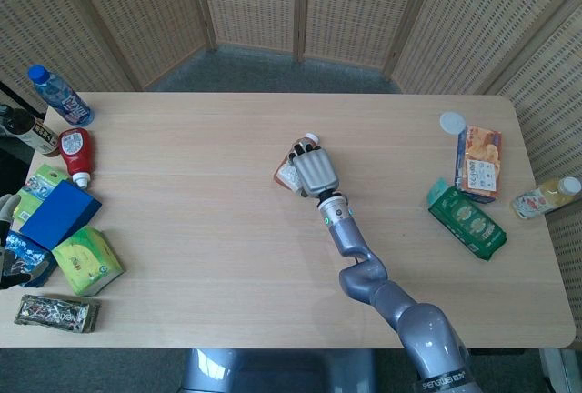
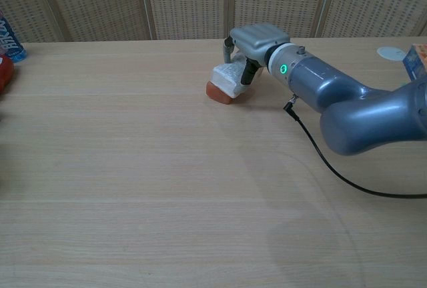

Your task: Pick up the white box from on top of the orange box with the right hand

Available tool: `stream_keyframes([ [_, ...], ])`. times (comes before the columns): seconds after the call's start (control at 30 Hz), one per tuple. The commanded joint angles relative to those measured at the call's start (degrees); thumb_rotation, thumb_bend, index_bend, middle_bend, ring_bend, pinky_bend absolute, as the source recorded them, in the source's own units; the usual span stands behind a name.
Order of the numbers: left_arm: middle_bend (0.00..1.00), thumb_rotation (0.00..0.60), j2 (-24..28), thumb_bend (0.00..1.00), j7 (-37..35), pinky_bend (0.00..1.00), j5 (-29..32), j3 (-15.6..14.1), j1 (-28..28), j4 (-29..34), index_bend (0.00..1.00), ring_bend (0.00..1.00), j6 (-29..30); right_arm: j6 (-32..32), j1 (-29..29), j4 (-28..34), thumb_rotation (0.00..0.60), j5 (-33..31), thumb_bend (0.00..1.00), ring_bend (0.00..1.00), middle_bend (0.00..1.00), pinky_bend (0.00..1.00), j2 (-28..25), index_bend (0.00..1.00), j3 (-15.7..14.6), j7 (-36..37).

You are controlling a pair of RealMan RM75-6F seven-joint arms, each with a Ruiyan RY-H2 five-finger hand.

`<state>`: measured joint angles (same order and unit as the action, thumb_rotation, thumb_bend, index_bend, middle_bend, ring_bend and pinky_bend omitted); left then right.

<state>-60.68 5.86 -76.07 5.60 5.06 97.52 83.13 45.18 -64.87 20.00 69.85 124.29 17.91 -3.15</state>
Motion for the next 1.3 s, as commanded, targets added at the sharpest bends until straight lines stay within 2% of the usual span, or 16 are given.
stream_keyframes([
  [0.03, 0.0, 0.6, 0.0, 0.0, 0.0, 0.0, 0.0, 0.0, 0.0, 0.0, 0.0, 0.0, 0.0, -0.2, 0.2, -1.1, 0.6, 0.7, 0.0, 0.19, 0.29, 0.45, 0.8, 0.43, -0.4, 0.9],
  [0.27, 0.0, 0.6, 0.2, 0.0, -0.4, 0.0, -0.1, 0.1, -0.1, 0.2, 0.0, 0.0, 0.2, 1.5, 1.4, -1.6, 0.6, 1.4, 0.0, 0.29, 0.43, 0.54, 1.4, 0.57, -0.7, 2.6],
  [0.47, 0.0, 0.6, 0.2, 0.0, -0.4, 0.0, -0.5, -0.2, -0.1, 0.2, 0.0, 0.0, 0.2, 4.8, 3.4, 1.0, 0.6, 2.2, 0.0, 0.3, 0.44, 0.55, -0.5, 0.59, -0.7, 3.7],
  [0.67, 0.0, 0.6, 0.3, 0.0, -0.4, 0.0, -1.0, -0.3, -0.1, 0.6, 0.0, 0.0, 0.4, 8.4, 4.2, 6.8, 0.6, 1.6, 0.0, 0.3, 0.44, 0.55, -4.6, 0.59, 1.1, 2.4],
  [0.77, 0.0, 0.6, 0.4, 0.0, -0.7, 0.0, -1.1, -0.3, -0.1, 0.7, 0.0, 0.0, 0.1, 10.8, 4.5, 12.4, 0.6, 1.1, 0.0, 0.3, 0.44, 0.55, -7.8, 0.58, 2.7, 0.5],
  [0.87, 0.0, 0.6, 0.5, 0.0, -1.2, 0.0, -1.3, -0.4, 0.0, 0.9, 0.0, 0.0, 0.1, 13.4, 4.5, 20.5, 0.6, 0.5, 0.0, 0.3, 0.44, 0.55, -12.1, 0.58, 4.8, -3.1],
  [1.1, 0.0, 0.6, 1.5, 0.0, -2.9, 0.0, -2.4, -0.4, -0.5, 1.5, 0.0, 0.0, 1.1, 18.0, 5.2, 45.5, 0.6, -4.8, 0.0, 0.3, 0.43, 0.55, -23.8, 0.58, 12.0, -17.1],
  [1.3, 0.0, 0.6, 2.2, 0.0, -4.0, 0.0, -3.5, -0.5, -0.8, 2.2, 0.0, 0.0, 1.9, 20.9, 4.8, 61.3, 0.6, -9.4, 0.0, 0.3, 0.43, 0.55, -30.6, 0.58, 16.7, -26.7],
])
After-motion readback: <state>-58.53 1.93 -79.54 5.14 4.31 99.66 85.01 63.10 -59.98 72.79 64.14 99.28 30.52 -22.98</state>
